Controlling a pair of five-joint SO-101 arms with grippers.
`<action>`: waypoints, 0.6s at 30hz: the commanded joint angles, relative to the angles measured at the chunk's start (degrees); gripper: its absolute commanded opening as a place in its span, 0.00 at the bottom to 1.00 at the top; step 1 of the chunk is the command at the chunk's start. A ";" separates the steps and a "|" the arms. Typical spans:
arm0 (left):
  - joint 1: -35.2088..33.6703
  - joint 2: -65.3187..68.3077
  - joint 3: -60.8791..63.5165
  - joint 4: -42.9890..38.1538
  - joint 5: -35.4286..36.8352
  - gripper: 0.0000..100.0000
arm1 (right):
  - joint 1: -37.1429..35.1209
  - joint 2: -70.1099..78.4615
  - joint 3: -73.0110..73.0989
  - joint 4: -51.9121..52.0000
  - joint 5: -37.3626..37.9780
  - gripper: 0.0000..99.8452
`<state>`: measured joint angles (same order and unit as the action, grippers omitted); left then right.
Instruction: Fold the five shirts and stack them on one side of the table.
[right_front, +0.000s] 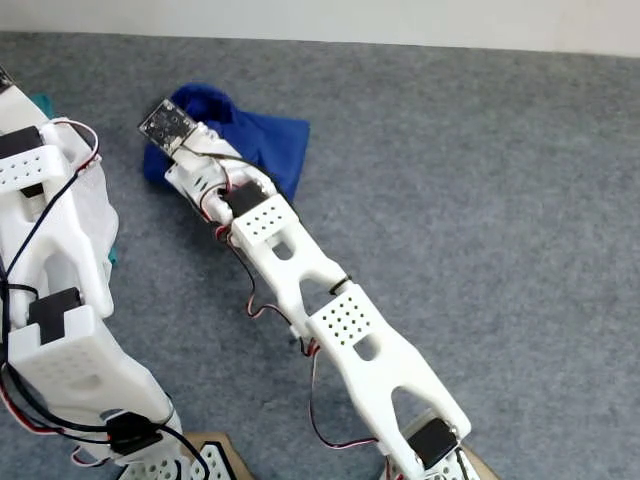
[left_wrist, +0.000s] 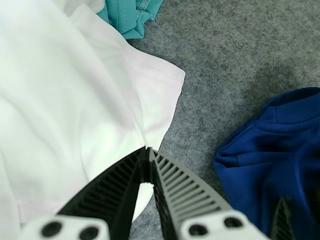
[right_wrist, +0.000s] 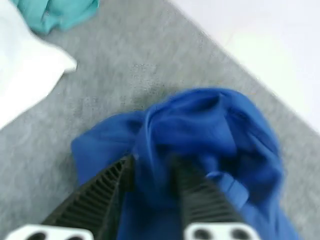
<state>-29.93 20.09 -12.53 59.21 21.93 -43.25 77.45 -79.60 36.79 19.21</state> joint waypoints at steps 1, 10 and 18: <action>-0.48 -3.38 -0.40 0.00 -0.35 0.01 | -0.22 -7.78 -3.03 4.79 0.79 0.19; -0.31 -3.38 -0.66 0.00 -0.44 0.01 | 6.11 -20.53 -17.63 17.36 0.70 0.17; 5.67 -4.00 -1.01 0.26 -0.35 0.01 | 16.75 -28.35 -21.67 33.27 0.53 0.00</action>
<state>-28.35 20.09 -12.53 59.21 21.93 -30.77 54.59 -94.11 65.01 19.30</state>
